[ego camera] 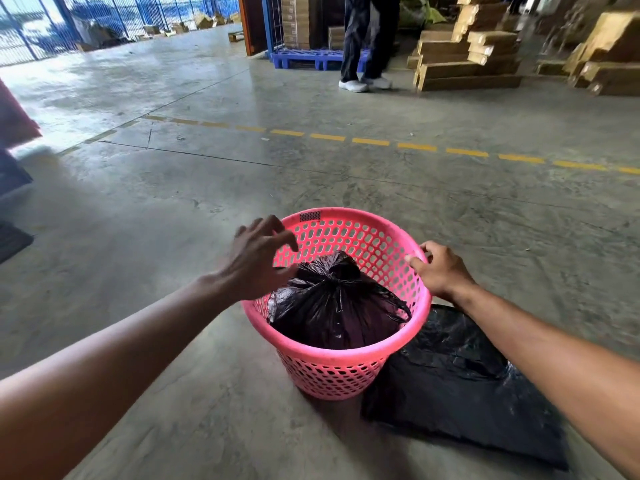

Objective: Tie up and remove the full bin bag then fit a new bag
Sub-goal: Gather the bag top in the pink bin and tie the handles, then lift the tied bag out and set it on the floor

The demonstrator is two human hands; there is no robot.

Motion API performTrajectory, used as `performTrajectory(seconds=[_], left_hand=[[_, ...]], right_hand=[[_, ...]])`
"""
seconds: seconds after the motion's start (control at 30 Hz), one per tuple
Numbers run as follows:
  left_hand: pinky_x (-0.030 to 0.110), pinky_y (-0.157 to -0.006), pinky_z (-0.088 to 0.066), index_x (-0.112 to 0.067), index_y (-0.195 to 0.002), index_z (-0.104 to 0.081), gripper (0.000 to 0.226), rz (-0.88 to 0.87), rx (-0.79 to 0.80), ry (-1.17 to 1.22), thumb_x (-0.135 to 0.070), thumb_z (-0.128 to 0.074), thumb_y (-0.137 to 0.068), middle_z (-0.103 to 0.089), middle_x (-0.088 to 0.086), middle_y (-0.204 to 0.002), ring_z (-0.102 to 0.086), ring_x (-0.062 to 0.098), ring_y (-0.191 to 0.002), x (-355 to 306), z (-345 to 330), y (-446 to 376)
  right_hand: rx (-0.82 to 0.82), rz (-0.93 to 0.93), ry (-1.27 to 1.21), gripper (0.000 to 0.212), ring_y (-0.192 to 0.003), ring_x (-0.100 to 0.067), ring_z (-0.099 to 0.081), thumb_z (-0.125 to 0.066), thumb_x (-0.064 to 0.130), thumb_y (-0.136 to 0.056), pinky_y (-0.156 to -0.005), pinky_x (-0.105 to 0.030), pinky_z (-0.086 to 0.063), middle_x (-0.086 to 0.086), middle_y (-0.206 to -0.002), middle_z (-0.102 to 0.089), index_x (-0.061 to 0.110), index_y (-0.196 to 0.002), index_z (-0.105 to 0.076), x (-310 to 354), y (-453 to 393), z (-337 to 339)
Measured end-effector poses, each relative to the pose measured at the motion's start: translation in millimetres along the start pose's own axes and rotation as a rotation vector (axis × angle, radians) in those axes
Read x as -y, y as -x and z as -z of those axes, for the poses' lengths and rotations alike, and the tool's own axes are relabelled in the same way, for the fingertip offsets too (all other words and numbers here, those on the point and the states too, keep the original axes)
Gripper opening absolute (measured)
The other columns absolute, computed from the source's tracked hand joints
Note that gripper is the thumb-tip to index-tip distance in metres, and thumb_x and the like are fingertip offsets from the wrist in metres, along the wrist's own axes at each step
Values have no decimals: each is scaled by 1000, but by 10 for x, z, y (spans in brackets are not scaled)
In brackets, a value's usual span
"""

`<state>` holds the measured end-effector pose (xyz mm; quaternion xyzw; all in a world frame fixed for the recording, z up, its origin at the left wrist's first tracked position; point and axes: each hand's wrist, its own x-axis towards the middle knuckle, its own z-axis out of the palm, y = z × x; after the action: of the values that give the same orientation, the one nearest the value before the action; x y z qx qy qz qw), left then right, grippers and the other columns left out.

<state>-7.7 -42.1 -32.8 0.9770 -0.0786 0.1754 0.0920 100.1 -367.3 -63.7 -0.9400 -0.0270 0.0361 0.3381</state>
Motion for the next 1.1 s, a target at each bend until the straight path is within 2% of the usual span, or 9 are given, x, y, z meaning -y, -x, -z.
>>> performTrajectory(seconds=[0.13,0.23,0.4,0.47,0.57,0.73,0.83,0.93,1.1], left_hand=[[41,-80,-56,-47,-138,-44,77,-8,477,3,-80,-59,-70,-50,0,-121,-62,26,-99,-522,-204,-218],[37,-79,-53,-36,-144,-47,89,-5,577,-134,-76,-68,-68,-56,4,-131,-64,29,-111,-699,-380,-301],[30,-65,-51,-19,-109,-74,34,84,464,34,-30,-77,-76,-74,8,-99,-71,29,-89,-735,-595,-297],[27,-63,-47,-19,-101,-76,27,103,418,92,-23,-74,-74,-75,7,-90,-71,29,-83,-714,-570,-325],[29,-64,-48,-18,-91,-77,21,126,333,150,-26,-76,-71,-72,4,-82,-70,28,-80,-695,-436,-405],[32,-70,-51,-21,-79,-72,20,233,-13,283,-37,-73,-67,-68,0,-73,-69,26,-80,-696,137,-709],[34,-74,-52,-22,-76,-71,30,298,-137,277,-48,-67,-62,-71,6,-79,-68,28,-85,-631,642,-969],[29,-75,-48,-26,-76,-72,25,314,-249,264,-48,-71,-67,-75,6,-86,-68,26,-91,-519,1141,-1104],[14,-48,-38,-31,-73,-68,15,483,-449,379,-44,-74,-68,-69,-7,-79,-63,10,-73,-92,1799,-1109]], right_hand=[[-91,32,-16,34,-92,-28,-68,-63,42,-89,-73,-27,-43,-8,-103,-75,21,-115,-71,4,56,16],[-144,58,34,31,-99,-31,-70,-63,38,-88,-77,-30,-49,-9,-106,-77,23,-112,-74,22,77,10],[-139,28,48,34,-96,-31,-71,-60,42,-85,-77,-32,-53,-7,-102,-78,29,-113,-74,34,70,1],[-146,20,42,34,-96,-32,-71,-59,41,-85,-77,-32,-54,-8,-101,-78,30,-113,-75,48,84,7],[-141,19,23,31,-92,-33,-72,-58,40,-83,-74,-33,-54,-7,-95,-78,31,-107,-76,55,96,9],[-117,56,1,29,-82,-34,-70,-57,45,-82,-62,-31,-44,-9,-77,-73,25,-94,-75,52,124,25],[-116,101,-1,49,-77,-36,-68,-50,62,-82,-57,-34,-41,-15,-76,-70,20,-89,-74,74,169,64],[-115,158,52,50,-83,-40,-69,-44,57,-80,-59,-38,-42,-18,-82,-71,15,-84,-70,63,180,77],[-103,98,66,39,-76,-36,-68,-48,42,-80,-60,-31,-38,-18,-82,-74,11,-82,-72,58,143,63]])
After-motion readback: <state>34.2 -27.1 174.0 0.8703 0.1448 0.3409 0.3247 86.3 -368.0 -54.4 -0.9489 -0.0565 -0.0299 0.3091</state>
